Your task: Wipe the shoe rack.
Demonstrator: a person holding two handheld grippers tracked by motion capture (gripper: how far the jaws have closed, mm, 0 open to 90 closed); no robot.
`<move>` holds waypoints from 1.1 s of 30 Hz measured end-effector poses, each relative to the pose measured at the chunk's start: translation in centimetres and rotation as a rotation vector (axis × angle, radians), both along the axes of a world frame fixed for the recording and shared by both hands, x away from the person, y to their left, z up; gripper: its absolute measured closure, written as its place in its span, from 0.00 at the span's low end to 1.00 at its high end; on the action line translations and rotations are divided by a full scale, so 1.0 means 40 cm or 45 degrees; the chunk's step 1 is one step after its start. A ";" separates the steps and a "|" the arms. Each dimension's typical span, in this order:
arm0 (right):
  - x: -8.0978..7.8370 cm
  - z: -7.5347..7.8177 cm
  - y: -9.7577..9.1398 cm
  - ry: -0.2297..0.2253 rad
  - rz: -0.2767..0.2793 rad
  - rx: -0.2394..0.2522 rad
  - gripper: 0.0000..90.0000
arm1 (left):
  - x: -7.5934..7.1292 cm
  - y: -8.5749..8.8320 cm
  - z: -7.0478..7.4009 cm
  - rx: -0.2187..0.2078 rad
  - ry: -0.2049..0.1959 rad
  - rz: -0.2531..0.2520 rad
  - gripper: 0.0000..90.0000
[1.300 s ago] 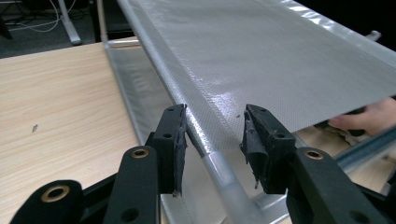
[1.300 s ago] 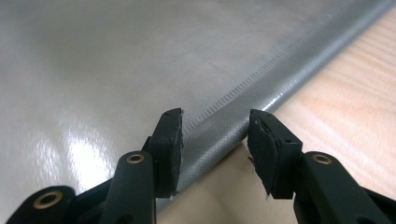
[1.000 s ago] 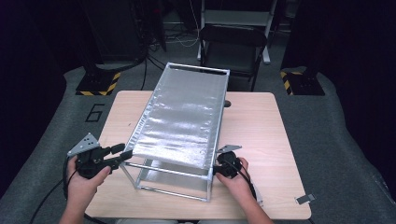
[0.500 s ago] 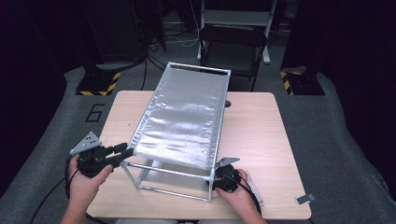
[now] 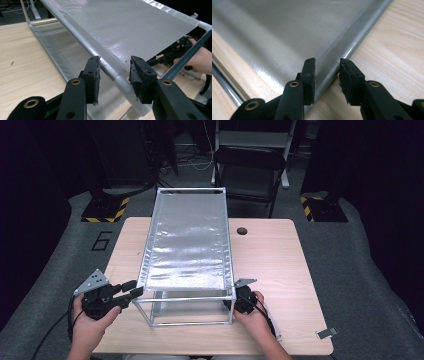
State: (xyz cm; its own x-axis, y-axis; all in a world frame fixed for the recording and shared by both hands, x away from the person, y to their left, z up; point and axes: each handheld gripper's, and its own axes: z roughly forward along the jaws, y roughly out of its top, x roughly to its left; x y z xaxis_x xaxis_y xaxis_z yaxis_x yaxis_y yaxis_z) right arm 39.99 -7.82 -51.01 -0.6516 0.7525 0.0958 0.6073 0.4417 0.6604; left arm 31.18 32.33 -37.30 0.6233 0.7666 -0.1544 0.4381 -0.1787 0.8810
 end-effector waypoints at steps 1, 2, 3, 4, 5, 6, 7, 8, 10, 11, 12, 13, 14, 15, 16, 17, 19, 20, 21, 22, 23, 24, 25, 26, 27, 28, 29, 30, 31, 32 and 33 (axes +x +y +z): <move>0.002 -0.001 -0.001 0.023 -0.013 0.018 0.68 | 0.000 -0.001 0.001 0.001 0.002 -0.004 0.66; 0.006 -0.002 -0.006 0.029 -0.015 0.029 0.66 | 0.001 0.000 0.002 0.005 0.006 -0.015 0.66; 0.006 0.000 -0.011 0.037 -0.006 0.030 0.65 | 0.004 0.001 0.003 0.011 -0.001 -0.016 0.66; 0.003 0.002 -0.014 0.025 -0.017 0.040 0.65 | 0.005 0.000 0.003 0.008 -0.006 0.000 0.65; -0.003 0.007 -0.017 0.021 -0.039 0.044 0.64 | 0.009 0.001 0.004 0.010 -0.030 0.013 0.62; -0.008 0.012 -0.022 0.015 -0.038 0.043 0.64 | 0.012 0.003 0.008 0.012 -0.040 0.018 0.60; -0.014 0.014 -0.026 0.003 -0.056 0.060 0.64 | 0.015 0.005 0.013 0.023 -0.062 0.025 0.60; -0.018 0.019 -0.031 0.008 -0.058 0.066 0.64 | 0.018 0.006 0.017 0.030 -0.088 0.037 0.58; -0.027 0.027 -0.044 -0.011 -0.060 0.069 0.64 | 0.029 0.007 0.022 0.028 -0.117 0.037 0.57; -0.032 0.032 -0.051 -0.009 -0.059 0.066 0.64 | 0.036 0.007 0.023 0.037 -0.117 0.030 0.56; -0.036 0.035 -0.057 -0.021 -0.059 0.067 0.64 | 0.045 0.004 0.022 0.045 -0.110 0.025 0.57; -0.043 0.039 -0.062 -0.005 -0.052 0.071 0.64 | 0.054 0.001 0.021 0.058 -0.091 0.006 0.57; -0.049 0.042 -0.068 -0.020 -0.043 0.063 0.64 | 0.062 -0.006 0.017 0.076 -0.079 -0.002 0.57; -0.058 0.044 -0.072 -0.021 -0.040 0.065 0.64 | 0.069 -0.014 0.014 0.106 -0.066 -0.015 0.59; -0.067 0.047 -0.076 -0.025 -0.042 0.059 0.64 | 0.075 -0.018 0.011 0.098 -0.071 -0.016 0.58; -0.077 0.049 -0.080 -0.020 -0.041 0.056 0.64 | 0.082 -0.022 0.007 0.073 -0.068 -0.014 0.58; -0.094 0.052 -0.089 -0.028 -0.027 0.054 0.64 | 0.093 -0.029 0.002 0.050 -0.068 -0.016 0.58; -0.101 0.054 -0.093 -0.031 -0.030 0.056 0.64 | 0.100 -0.033 -0.002 0.038 -0.070 -0.017 0.58; -0.108 0.057 -0.097 -0.023 -0.029 0.057 0.67 | 0.108 -0.036 -0.005 0.015 -0.073 -0.009 0.58; -0.115 0.059 -0.100 -0.039 -0.045 0.045 0.66 | 0.115 -0.038 -0.006 0.002 -0.061 -0.008 0.58; -0.118 0.061 -0.107 -0.043 -0.044 0.038 0.66 | 0.123 -0.039 -0.006 0.002 -0.054 -0.014 0.58; -0.121 0.060 -0.114 -0.042 -0.043 0.050 0.65 | 0.130 -0.042 -0.006 -0.006 -0.049 -0.013 0.58; -0.124 0.060 -0.120 -0.022 -0.051 0.070 0.65 | 0.135 -0.046 -0.006 -0.009 -0.043 -0.008 0.58; -0.127 0.060 -0.125 -0.028 -0.059 0.065 0.65 | 0.142 -0.049 -0.006 -0.007 -0.049 -0.010 0.58; -0.130 0.061 -0.132 -0.020 -0.046 0.058 0.65 | 0.148 -0.050 -0.005 0.001 -0.048 -0.011 0.58; -0.134 0.059 -0.134 -0.032 -0.069 0.061 0.65 | 0.153 -0.052 -0.006 0.000 -0.053 -0.002 0.58; -0.138 0.060 -0.138 -0.014 -0.062 0.068 0.65 | 0.158 -0.053 -0.006 -0.004 -0.051 -0.001 0.58; -0.140 0.059 -0.141 -0.024 -0.052 0.069 0.65 | 0.162 -0.054 -0.007 -0.010 -0.052 -0.002 0.58; -0.145 0.060 -0.141 -0.016 -0.045 0.078 0.65 | 0.163 -0.053 -0.007 -0.007 -0.046 -0.004 0.58; -0.149 0.062 -0.140 -0.012 -0.042 0.074 0.64 | 0.163 -0.055 -0.007 -0.007 -0.050 -0.005 0.58; -0.153 0.062 -0.136 -0.011 -0.045 0.082 0.64 | 0.162 -0.056 -0.008 -0.009 -0.055 -0.004 0.58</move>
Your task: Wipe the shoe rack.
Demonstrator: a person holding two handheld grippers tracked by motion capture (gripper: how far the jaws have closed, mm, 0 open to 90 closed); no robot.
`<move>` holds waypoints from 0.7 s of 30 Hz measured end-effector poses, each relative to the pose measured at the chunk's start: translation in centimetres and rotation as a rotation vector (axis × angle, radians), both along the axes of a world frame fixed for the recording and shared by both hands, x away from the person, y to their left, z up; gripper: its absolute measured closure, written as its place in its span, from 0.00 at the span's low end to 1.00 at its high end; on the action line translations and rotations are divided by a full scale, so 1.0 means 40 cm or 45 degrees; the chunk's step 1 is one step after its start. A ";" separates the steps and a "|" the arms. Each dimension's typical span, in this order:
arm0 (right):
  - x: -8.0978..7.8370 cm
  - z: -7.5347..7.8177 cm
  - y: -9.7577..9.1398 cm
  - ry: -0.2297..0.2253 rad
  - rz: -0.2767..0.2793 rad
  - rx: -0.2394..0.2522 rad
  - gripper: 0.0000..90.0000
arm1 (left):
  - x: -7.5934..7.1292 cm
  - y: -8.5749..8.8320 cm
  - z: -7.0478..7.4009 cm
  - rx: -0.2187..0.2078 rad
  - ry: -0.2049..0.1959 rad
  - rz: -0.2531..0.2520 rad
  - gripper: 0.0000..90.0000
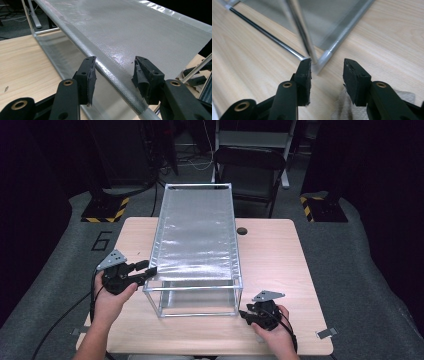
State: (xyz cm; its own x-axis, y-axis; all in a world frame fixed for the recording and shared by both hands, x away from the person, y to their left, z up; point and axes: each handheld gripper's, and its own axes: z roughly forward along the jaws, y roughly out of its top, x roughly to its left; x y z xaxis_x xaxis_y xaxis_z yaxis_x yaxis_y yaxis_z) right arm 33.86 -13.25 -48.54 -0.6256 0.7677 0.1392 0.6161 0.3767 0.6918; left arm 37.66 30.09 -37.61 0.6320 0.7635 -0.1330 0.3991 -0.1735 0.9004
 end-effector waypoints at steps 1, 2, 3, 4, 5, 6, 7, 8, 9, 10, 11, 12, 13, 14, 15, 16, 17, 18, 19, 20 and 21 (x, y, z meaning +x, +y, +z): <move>-0.001 -0.002 0.005 -0.027 0.008 0.006 0.64 | -0.002 -0.001 0.000 0.008 -0.004 -0.004 0.58; -0.004 0.000 0.008 -0.004 0.031 -0.006 0.65 | -0.004 -0.002 0.000 0.013 -0.007 -0.003 0.58; -0.005 -0.001 0.016 -0.013 0.027 -0.011 0.66 | -0.007 -0.004 0.001 0.017 -0.011 -0.008 0.58; -0.003 -0.003 0.024 -0.023 0.016 -0.019 0.67 | -0.010 -0.005 0.002 0.022 -0.008 -0.007 0.58; 0.003 -0.004 0.025 -0.028 0.035 -0.038 0.68 | -0.015 -0.006 0.003 0.024 -0.006 -0.013 0.58; 0.008 -0.008 0.026 -0.026 0.030 -0.037 0.69 | -0.020 -0.007 0.004 0.032 -0.006 -0.017 0.58; 0.014 -0.011 0.029 -0.016 0.019 -0.005 0.69 | -0.025 -0.007 0.004 0.029 -0.006 -0.024 0.58; 0.019 -0.010 0.027 -0.002 0.033 -0.008 0.71 | -0.030 -0.007 0.005 0.029 0.002 -0.034 0.58; 0.023 -0.012 0.029 -0.029 0.022 -0.023 0.73 | -0.035 -0.007 0.006 0.026 0.008 -0.038 0.58; 0.024 -0.011 0.034 -0.036 -0.010 -0.038 0.74 | -0.041 -0.006 0.007 0.029 0.015 -0.046 0.58; 0.028 -0.010 0.033 -0.050 -0.020 -0.056 0.74 | -0.048 -0.007 0.009 0.029 0.019 -0.050 0.58; 0.034 -0.009 0.031 -0.047 -0.024 -0.059 0.74 | -0.055 -0.007 0.010 0.030 0.025 -0.054 0.58; 0.042 -0.009 0.027 -0.040 -0.025 -0.062 0.74 | -0.063 -0.008 0.010 0.027 0.026 -0.056 0.58; 0.050 -0.009 0.021 -0.041 -0.025 -0.054 0.74 | -0.073 -0.010 0.011 0.030 0.025 -0.059 0.57; 0.058 -0.012 0.018 -0.054 -0.040 -0.048 0.74 | -0.083 -0.013 0.013 0.040 0.026 -0.065 0.57; 0.065 -0.013 0.017 -0.063 -0.056 -0.037 0.74 | -0.092 -0.016 0.015 0.055 0.019 -0.075 0.57; 0.070 -0.010 0.014 -0.040 -0.062 -0.051 0.74 | -0.102 -0.021 0.018 0.067 0.012 -0.073 0.57; 0.078 -0.011 0.011 -0.048 -0.059 -0.051 0.74 | -0.110 -0.024 0.020 0.079 0.009 -0.081 0.57; 0.082 -0.010 0.010 -0.041 -0.070 -0.054 0.74 | -0.116 -0.027 0.022 0.083 0.006 -0.090 0.57; 0.087 -0.011 0.011 -0.062 -0.085 -0.051 0.74 | -0.121 -0.030 0.024 0.083 0.008 -0.101 0.57; 0.091 -0.011 0.008 -0.062 -0.092 -0.052 0.74 | -0.123 -0.029 0.027 0.087 0.016 -0.119 0.57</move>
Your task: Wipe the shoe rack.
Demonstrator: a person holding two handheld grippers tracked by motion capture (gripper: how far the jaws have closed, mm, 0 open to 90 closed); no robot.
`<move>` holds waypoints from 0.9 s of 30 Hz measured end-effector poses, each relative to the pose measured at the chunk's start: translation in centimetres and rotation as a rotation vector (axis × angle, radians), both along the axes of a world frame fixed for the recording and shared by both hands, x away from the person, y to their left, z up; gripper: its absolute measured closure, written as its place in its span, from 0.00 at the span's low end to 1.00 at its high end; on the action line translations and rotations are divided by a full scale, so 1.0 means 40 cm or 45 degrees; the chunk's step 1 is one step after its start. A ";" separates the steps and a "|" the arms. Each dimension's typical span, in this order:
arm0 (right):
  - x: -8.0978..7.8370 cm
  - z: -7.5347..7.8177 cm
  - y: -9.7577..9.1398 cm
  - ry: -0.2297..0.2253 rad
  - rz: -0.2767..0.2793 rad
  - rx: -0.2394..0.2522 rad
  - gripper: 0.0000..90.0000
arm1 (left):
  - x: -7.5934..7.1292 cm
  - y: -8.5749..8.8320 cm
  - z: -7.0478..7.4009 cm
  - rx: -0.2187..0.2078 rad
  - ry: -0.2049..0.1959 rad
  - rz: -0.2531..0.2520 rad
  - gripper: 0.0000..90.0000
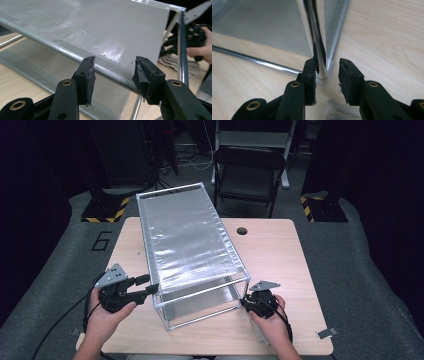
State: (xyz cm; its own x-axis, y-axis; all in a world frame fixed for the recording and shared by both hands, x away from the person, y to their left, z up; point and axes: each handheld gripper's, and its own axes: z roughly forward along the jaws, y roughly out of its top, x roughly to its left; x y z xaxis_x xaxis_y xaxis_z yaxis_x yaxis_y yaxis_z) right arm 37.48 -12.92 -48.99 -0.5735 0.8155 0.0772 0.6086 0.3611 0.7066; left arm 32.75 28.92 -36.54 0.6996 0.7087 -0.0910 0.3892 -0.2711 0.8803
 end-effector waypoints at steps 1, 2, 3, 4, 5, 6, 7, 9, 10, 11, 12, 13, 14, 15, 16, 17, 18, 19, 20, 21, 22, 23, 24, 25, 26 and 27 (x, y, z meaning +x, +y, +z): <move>0.003 0.000 -0.004 0.008 0.012 0.010 0.74 | 0.000 0.000 0.003 0.004 0.002 -0.010 0.57; 0.005 0.001 -0.006 0.027 0.021 0.017 0.74 | 0.005 0.003 0.006 0.012 0.004 -0.021 0.57; 0.006 -0.001 -0.006 0.029 0.014 0.015 0.74 | 0.010 0.005 0.008 0.019 0.001 -0.010 0.55; 0.008 -0.002 -0.007 0.023 0.016 0.013 0.75 | 0.017 0.008 0.010 0.025 -0.029 0.021 0.54; 0.008 -0.003 -0.005 0.024 0.013 0.025 0.77 | 0.027 0.012 0.010 0.022 -0.064 0.049 0.53; 0.008 -0.002 -0.006 0.044 0.031 0.030 0.81 | 0.036 0.016 0.012 0.011 -0.081 0.066 0.50; 0.009 -0.003 -0.006 0.055 0.042 0.040 0.83 | 0.045 0.018 0.012 -0.001 -0.090 0.079 0.50; 0.010 -0.004 -0.004 0.053 0.039 0.037 0.85 | 0.064 0.018 0.012 -0.004 -0.109 0.081 0.47; 0.010 -0.003 -0.005 0.065 0.047 0.037 0.85 | 0.074 0.017 0.014 0.010 -0.112 0.073 0.46; 0.010 -0.002 -0.004 0.074 0.047 0.042 0.85 | 0.085 0.014 0.014 0.024 -0.113 0.071 0.45; 0.010 -0.002 -0.005 0.076 0.048 0.041 0.85 | 0.096 0.013 0.014 0.048 -0.106 0.074 0.44; 0.011 -0.003 -0.005 0.074 0.050 0.044 0.85 | 0.107 0.011 0.012 0.069 -0.107 0.097 0.44; 0.012 -0.002 -0.007 0.075 0.053 0.039 0.85 | 0.117 0.012 0.010 0.078 -0.098 0.111 0.44; 0.013 -0.004 -0.008 0.065 0.053 0.040 0.85 | 0.126 0.013 0.007 0.091 -0.081 0.116 0.44; 0.014 -0.004 -0.009 0.067 0.055 0.039 0.85 | 0.132 0.013 0.003 0.093 -0.063 0.122 0.45; 0.014 -0.003 -0.010 0.069 0.052 0.040 0.85 | 0.136 0.015 0.001 0.066 -0.040 0.116 0.45; 0.016 -0.006 -0.009 0.052 0.039 0.055 0.85 | 0.136 0.016 -0.001 0.044 -0.021 0.124 0.46; 0.018 -0.006 -0.013 0.049 0.043 0.057 0.85 | 0.133 0.017 -0.002 0.038 -0.014 0.130 0.46; 0.020 -0.003 -0.016 0.076 0.048 0.064 0.85 | 0.128 0.017 -0.004 0.034 -0.015 0.133 0.46; 0.023 -0.002 -0.020 0.074 0.049 0.058 0.85 | 0.122 0.016 -0.006 0.030 -0.017 0.132 0.46; 0.024 -0.002 -0.021 0.085 0.038 0.072 0.85 | 0.114 0.017 -0.007 0.025 -0.018 0.129 0.46; 0.028 -0.002 -0.024 0.074 0.033 0.071 0.84 | 0.106 0.017 -0.008 0.015 -0.017 0.125 0.46; 0.031 -0.003 -0.026 0.077 0.016 0.082 0.84 | 0.096 0.018 -0.009 0.006 -0.014 0.119 0.46; 0.035 -0.003 -0.030 0.077 0.025 0.080 0.84 | 0.084 0.018 -0.009 -0.003 -0.019 0.113 0.46; 0.037 -0.003 -0.031 0.080 0.013 0.084 0.84 | 0.071 0.018 -0.008 -0.006 -0.020 0.101 0.46; 0.040 -0.003 -0.033 0.085 0.008 0.083 0.84 | 0.058 0.015 -0.007 -0.005 -0.025 0.095 0.46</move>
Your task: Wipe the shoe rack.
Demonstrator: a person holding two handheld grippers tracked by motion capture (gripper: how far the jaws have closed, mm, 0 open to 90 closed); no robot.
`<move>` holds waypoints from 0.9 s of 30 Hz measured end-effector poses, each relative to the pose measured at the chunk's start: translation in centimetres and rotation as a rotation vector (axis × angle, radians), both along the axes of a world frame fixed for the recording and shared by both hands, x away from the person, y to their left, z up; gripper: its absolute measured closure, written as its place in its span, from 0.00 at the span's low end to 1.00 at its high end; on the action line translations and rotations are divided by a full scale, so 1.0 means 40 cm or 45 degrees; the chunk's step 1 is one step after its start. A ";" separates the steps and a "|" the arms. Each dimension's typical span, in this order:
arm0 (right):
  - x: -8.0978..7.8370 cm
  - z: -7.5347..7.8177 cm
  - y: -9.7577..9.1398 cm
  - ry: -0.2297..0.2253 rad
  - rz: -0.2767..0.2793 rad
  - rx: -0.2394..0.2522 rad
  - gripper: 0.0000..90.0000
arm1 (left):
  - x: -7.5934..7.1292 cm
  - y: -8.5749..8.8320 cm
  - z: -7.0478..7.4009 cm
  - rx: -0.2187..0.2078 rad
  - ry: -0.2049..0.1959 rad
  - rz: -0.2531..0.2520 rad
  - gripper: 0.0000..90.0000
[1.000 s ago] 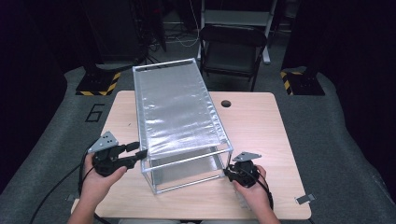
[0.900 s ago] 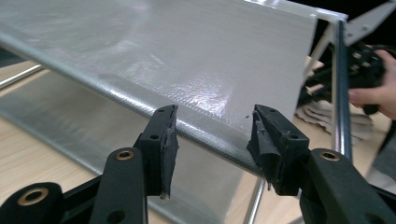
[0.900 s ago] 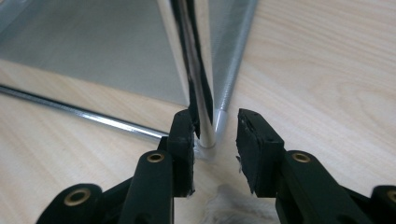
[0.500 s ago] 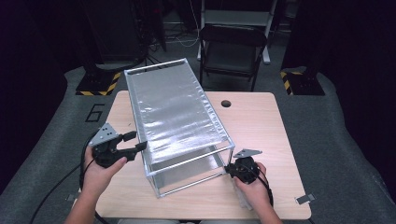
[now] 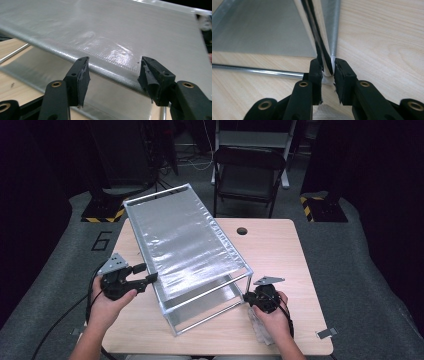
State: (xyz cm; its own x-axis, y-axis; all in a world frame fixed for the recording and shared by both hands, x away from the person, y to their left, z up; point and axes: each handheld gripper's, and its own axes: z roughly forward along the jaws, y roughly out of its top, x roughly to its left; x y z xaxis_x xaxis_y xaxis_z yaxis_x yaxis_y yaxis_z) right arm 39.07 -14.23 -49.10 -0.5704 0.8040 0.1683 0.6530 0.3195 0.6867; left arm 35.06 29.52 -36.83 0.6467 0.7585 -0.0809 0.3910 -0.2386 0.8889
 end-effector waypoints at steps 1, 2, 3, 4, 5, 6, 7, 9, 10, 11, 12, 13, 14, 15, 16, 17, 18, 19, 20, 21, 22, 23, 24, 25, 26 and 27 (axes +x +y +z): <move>0.005 -0.002 -0.003 -0.018 -0.005 -0.015 0.84 | -0.017 -0.005 0.003 0.011 -0.007 -0.014 0.46; 0.009 0.000 -0.003 -0.010 -0.028 -0.010 0.84 | -0.027 -0.009 0.004 0.016 -0.013 -0.022 0.46; 0.012 -0.001 -0.004 -0.013 -0.037 -0.008 0.85 | -0.038 -0.013 0.007 0.027 -0.019 -0.038 0.46; 0.016 0.000 -0.008 -0.019 -0.041 -0.012 0.85 | -0.048 -0.018 0.010 0.031 -0.019 -0.053 0.46; 0.019 0.001 -0.008 -0.005 -0.062 -0.007 0.85 | -0.055 -0.021 0.013 0.033 -0.013 -0.075 0.46; 0.024 0.000 -0.011 -0.008 -0.066 -0.005 0.85 | -0.061 -0.024 0.016 0.034 -0.008 -0.093 0.46; 0.028 0.000 -0.014 -0.010 -0.071 -0.004 0.85 | -0.065 -0.028 0.019 0.042 -0.005 -0.112 0.46; 0.038 -0.001 -0.021 -0.017 -0.081 -0.008 0.84 | -0.067 -0.037 0.021 0.056 -0.004 -0.158 0.46; 0.043 -0.002 -0.022 -0.024 -0.101 -0.014 0.82 | -0.065 -0.041 0.023 0.083 -0.010 -0.178 0.45; 0.047 -0.003 -0.025 -0.018 -0.120 -0.017 0.81 | -0.063 -0.046 0.023 0.122 -0.029 -0.168 0.45; 0.051 -0.005 -0.028 -0.019 -0.132 -0.014 0.79 | -0.060 -0.048 0.024 0.150 -0.060 -0.155 0.44; 0.051 -0.005 -0.030 -0.008 -0.134 -0.007 0.77 | -0.055 -0.047 0.025 0.140 -0.078 -0.148 0.43; 0.051 -0.006 -0.030 -0.013 -0.138 -0.014 0.74 | -0.048 -0.045 0.025 0.113 -0.093 -0.139 0.43; 0.047 -0.006 -0.029 -0.025 -0.153 -0.017 0.72 | -0.038 -0.040 0.026 0.095 -0.100 -0.128 0.43; 0.039 -0.002 -0.029 -0.017 -0.140 -0.009 0.69 | -0.032 -0.038 0.026 0.088 -0.099 -0.118 0.42; 0.035 -0.002 -0.029 -0.023 -0.147 -0.011 0.68 | -0.023 -0.035 0.025 0.079 -0.102 -0.104 0.42; 0.031 -0.002 -0.032 -0.042 -0.136 -0.029 0.67 | -0.014 -0.031 0.025 0.080 -0.096 -0.094 0.42; 0.022 0.001 -0.028 -0.035 -0.161 -0.013 0.66 | -0.005 -0.028 0.025 0.079 -0.098 -0.079 0.42; 0.014 0.004 -0.030 -0.042 -0.150 -0.017 0.66 | 0.004 -0.022 0.024 0.079 -0.092 -0.073 0.42; 0.006 0.006 -0.032 -0.063 -0.142 -0.021 0.66 | 0.015 -0.015 0.023 0.075 -0.089 -0.049 0.42; -0.005 0.010 -0.030 -0.069 -0.152 -0.004 0.66 | 0.021 -0.010 0.022 0.069 -0.088 -0.033 0.42; -0.012 0.013 -0.030 -0.064 -0.144 0.002 0.66 | 0.029 -0.003 0.021 0.062 -0.083 -0.011 0.42; -0.022 0.016 -0.029 -0.065 -0.130 0.004 0.67 | 0.036 0.003 0.020 0.058 -0.084 0.009 0.42; -0.028 0.019 -0.025 -0.071 -0.107 -0.001 0.67 | 0.042 0.008 0.020 0.056 -0.084 0.023 0.42; -0.034 0.020 -0.017 -0.079 -0.095 -0.009 0.67 | 0.047 0.012 0.019 0.057 -0.082 0.038 0.42; -0.039 0.020 -0.007 -0.074 -0.088 -0.003 0.67 | 0.052 0.015 0.019 0.064 -0.082 0.047 0.42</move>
